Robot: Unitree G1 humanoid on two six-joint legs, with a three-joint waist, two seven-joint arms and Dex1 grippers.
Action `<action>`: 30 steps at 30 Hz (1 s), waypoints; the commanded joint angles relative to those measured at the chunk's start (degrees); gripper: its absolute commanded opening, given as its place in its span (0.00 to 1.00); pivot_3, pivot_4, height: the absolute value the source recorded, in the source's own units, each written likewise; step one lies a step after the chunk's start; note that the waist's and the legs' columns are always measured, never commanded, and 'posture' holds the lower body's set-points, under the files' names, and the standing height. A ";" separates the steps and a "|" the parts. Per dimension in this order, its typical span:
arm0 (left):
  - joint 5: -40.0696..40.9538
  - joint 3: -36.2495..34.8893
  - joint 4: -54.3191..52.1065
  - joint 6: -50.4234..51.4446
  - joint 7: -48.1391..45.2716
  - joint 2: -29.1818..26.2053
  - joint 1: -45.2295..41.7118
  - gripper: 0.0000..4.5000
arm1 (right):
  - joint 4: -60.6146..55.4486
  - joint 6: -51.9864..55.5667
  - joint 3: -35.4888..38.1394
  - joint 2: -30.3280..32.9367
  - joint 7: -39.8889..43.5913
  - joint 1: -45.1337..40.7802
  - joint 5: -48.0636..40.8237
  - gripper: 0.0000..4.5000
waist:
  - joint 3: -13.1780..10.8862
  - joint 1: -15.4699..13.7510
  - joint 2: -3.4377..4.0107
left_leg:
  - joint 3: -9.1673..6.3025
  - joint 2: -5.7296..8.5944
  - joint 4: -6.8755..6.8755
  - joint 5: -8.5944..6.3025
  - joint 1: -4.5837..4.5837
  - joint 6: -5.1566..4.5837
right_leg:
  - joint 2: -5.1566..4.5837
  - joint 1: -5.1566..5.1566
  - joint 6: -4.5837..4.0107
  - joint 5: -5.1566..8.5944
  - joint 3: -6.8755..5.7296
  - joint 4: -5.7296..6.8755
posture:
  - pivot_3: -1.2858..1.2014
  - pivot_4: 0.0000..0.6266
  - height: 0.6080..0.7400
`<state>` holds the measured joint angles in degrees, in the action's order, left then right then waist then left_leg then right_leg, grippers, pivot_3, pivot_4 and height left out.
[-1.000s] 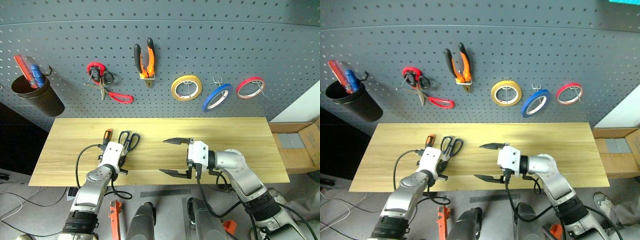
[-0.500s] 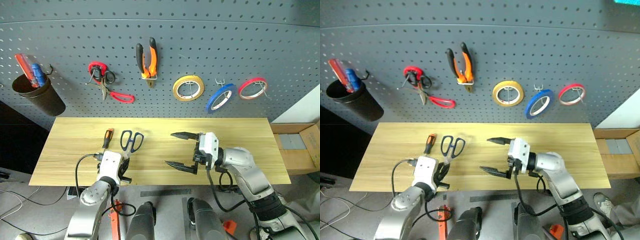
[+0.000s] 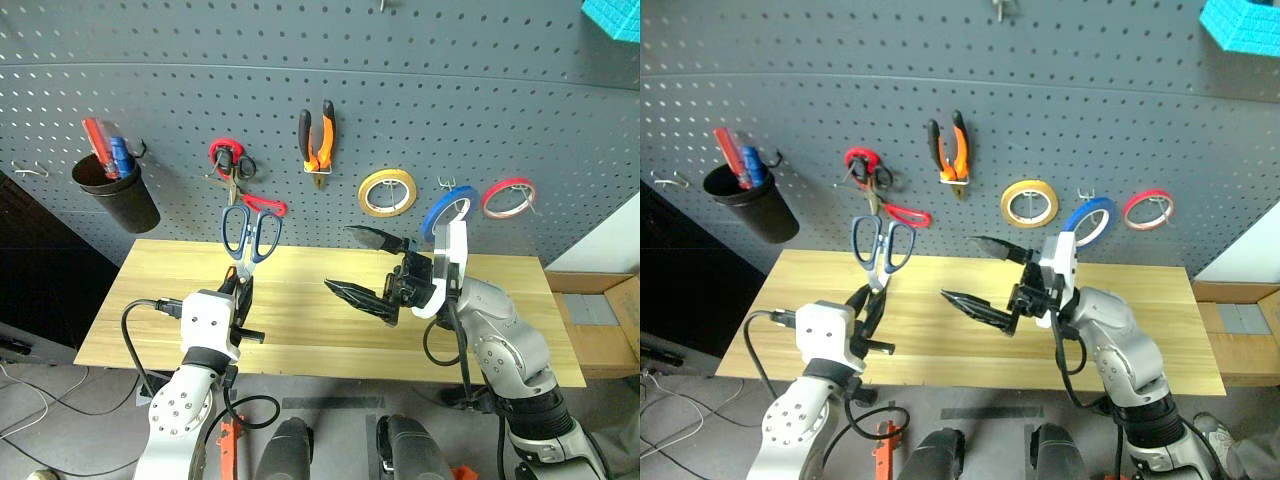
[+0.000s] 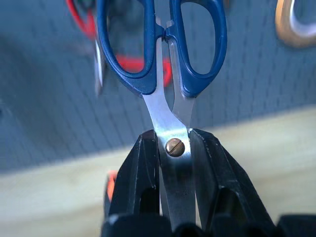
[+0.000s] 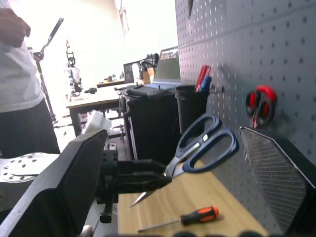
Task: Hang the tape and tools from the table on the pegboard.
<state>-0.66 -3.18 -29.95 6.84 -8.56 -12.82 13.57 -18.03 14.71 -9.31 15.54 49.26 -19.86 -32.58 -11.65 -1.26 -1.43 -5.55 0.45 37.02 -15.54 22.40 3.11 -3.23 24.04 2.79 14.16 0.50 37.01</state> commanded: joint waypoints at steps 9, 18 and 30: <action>0.64 -5.45 5.75 -4.06 1.31 -1.15 -11.64 0.14 | 3.21 -4.92 0.90 -1.94 -0.82 -2.91 3.27 1.00 | 2.17 -0.17 -0.06 | -0.04 -0.02 -0.01 -0.07 -0.81 -0.16 | 0.11 -0.73 -0.03 -0.03 -0.02 0.06 | 0.56 0.13 1.00; 4.50 -4.81 13.44 -2.22 0.47 0.87 -17.20 0.14 | 3.05 -5.33 1.12 -1.62 -1.29 -2.41 4.51 1.00 | 3.13 -0.10 -0.05 | 0.05 -0.03 -0.01 -0.07 -1.05 -0.16 | 0.14 -0.86 -0.03 -0.04 0.12 0.14 | 0.55 0.13 1.00; 6.99 -5.50 14.80 1.57 0.24 1.45 -17.23 0.14 | 2.40 -5.21 1.16 -0.82 -2.21 -1.85 4.87 1.00 | 3.27 -0.05 -0.06 | 0.11 -0.03 -0.01 -0.07 -1.18 -0.17 | 0.15 -0.91 -0.03 -0.04 0.21 0.20 | 0.55 0.15 1.00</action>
<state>5.51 -7.88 -14.25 8.25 -8.29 -11.34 -2.80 -13.33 10.44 -9.17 14.55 47.30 -21.39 -27.70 -8.38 -1.32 -1.49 -5.43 0.42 37.01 -15.62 21.20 2.94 -3.08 23.12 2.75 14.12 0.72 37.23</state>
